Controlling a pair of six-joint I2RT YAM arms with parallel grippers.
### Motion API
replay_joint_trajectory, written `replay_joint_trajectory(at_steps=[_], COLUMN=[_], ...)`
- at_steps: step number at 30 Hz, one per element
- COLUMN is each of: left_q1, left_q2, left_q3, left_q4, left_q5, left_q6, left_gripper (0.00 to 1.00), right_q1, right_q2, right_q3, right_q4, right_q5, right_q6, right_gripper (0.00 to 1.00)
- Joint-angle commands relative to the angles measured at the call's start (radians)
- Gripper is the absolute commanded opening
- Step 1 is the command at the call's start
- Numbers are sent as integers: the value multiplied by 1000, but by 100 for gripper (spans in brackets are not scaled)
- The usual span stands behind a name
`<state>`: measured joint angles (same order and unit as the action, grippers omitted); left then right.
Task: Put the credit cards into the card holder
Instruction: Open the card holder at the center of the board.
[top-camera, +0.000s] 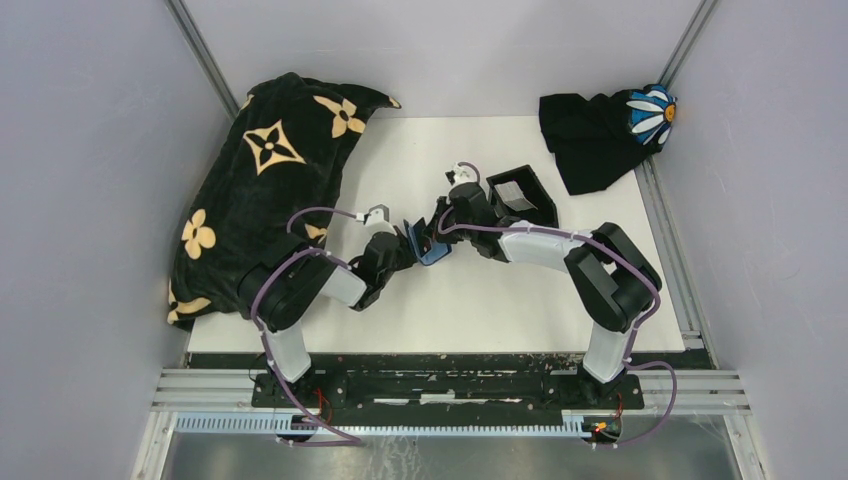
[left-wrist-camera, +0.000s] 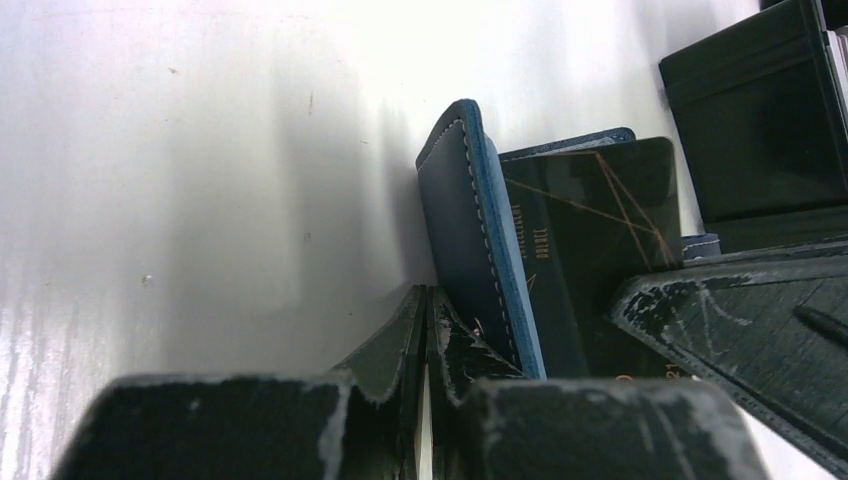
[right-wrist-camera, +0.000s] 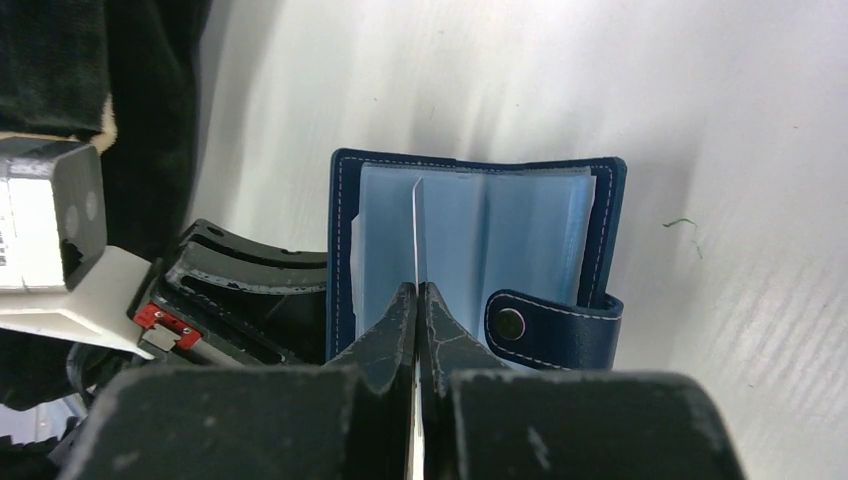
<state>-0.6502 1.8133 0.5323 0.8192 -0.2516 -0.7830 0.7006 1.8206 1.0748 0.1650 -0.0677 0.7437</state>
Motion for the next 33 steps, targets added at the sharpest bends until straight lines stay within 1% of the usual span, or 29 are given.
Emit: replay_joint_trajectory(at_steps=[1, 6, 10, 18, 22, 26, 33], left_q1=[-21, -26, -31, -63, -79, -86, -118], left_q2=[85, 112, 105, 39, -31, -123, -395], left_q3=[-21, -21, -47, -61, -83, -113, -137], left_q4=[-211, -206, -239, -417, -498, -574, -762], left_q5=[57, 61, 45, -18, -61, -100, -199], left_q6=[33, 19, -4, -49, -79, -106, -137], left_gripper=[9, 10, 10, 14, 18, 20, 21], right_q1=[35, 75, 103, 170, 205, 229, 248], right_q2=[-15, 25, 51, 115, 143, 168, 198], right_q3=[43, 77, 117, 167, 192, 212, 244], right_q4=[-42, -94, -141, -191, -225, -246, -280], right_q5=[33, 79, 130, 219, 299, 344, 384], right_q6=[-61, -120, -170, -238, -271, -288, -303], right_gripper=[1, 1, 1, 1, 1, 1, 1])
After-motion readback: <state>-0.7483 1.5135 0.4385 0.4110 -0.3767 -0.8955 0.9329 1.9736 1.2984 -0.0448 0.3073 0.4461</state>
